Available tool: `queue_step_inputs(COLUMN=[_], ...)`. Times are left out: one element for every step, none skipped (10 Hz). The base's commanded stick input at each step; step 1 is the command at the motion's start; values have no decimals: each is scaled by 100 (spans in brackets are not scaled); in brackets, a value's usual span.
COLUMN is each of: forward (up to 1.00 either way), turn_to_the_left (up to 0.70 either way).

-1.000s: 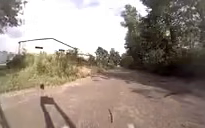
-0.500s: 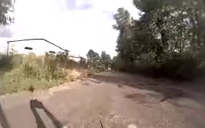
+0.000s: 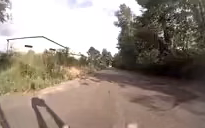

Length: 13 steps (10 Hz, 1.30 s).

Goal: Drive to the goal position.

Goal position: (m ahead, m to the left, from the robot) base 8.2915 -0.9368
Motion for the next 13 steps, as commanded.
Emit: queue_step_inputs(forward=[70,70,70,70,70,70,70,70,70,70,70,70,70], turn_to_the_left=[0,0,0,0,0,0,0,0,0,0,0,0,0])
